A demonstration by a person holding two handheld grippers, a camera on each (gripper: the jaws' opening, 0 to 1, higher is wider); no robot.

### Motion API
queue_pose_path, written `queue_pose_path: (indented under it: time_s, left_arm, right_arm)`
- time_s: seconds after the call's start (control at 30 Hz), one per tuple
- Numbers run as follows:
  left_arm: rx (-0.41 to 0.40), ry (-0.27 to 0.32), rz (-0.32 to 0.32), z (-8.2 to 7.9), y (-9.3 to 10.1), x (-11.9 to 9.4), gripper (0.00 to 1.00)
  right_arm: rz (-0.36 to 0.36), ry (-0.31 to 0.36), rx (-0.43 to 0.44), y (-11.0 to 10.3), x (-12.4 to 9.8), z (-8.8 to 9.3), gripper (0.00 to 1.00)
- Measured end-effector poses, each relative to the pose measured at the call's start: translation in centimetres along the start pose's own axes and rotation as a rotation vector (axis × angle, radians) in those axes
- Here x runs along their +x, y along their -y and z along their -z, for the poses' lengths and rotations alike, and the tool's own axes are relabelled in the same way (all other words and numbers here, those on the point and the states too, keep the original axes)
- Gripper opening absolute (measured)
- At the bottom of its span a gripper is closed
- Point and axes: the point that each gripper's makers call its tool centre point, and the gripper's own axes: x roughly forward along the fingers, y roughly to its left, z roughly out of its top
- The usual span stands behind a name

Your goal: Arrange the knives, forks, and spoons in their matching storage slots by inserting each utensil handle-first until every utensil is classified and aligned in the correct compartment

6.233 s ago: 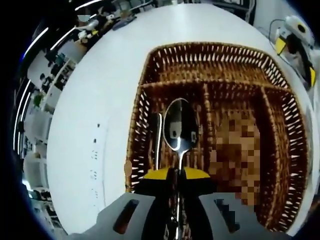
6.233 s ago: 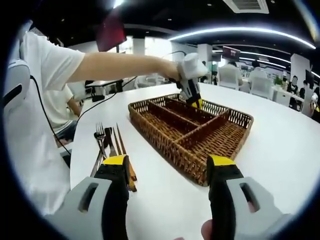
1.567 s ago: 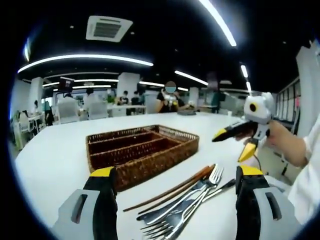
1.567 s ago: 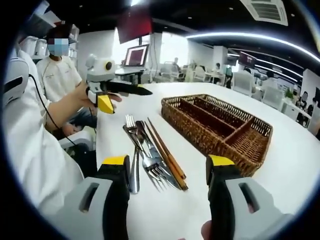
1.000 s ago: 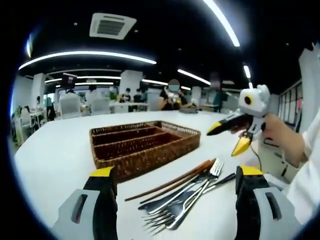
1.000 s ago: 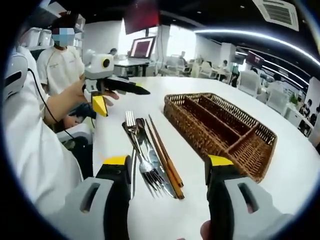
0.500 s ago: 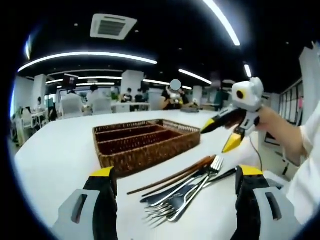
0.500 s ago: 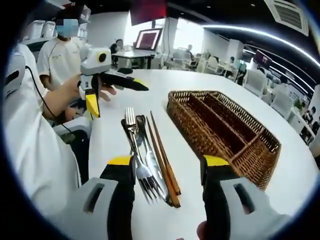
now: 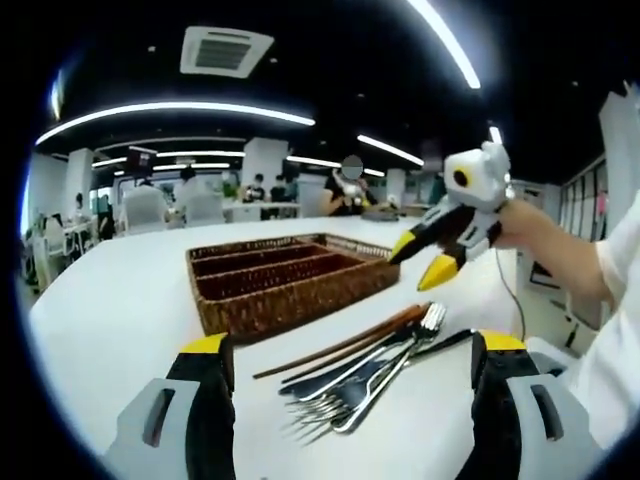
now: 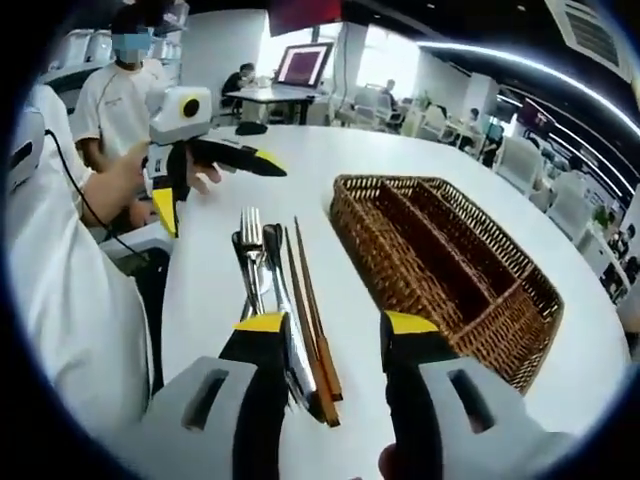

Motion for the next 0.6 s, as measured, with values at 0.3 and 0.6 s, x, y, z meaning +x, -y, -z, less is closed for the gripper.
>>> queue_pose_path:
  time_s: [0.3,0.6]
  left_arm:
    - [-0.004,-0.011,0.001,0.3,0.6,-0.1,1.0]
    - [-0.004,-0.019,-0.005,0.4,0.6,-0.1,1.0]
  right_arm:
    - [-0.025,-0.02,-0.043,-1.0,0.4,-0.7,0.3]
    - [-0.063,-0.032,-0.074,-2.1,1.3,-0.9,0.29]
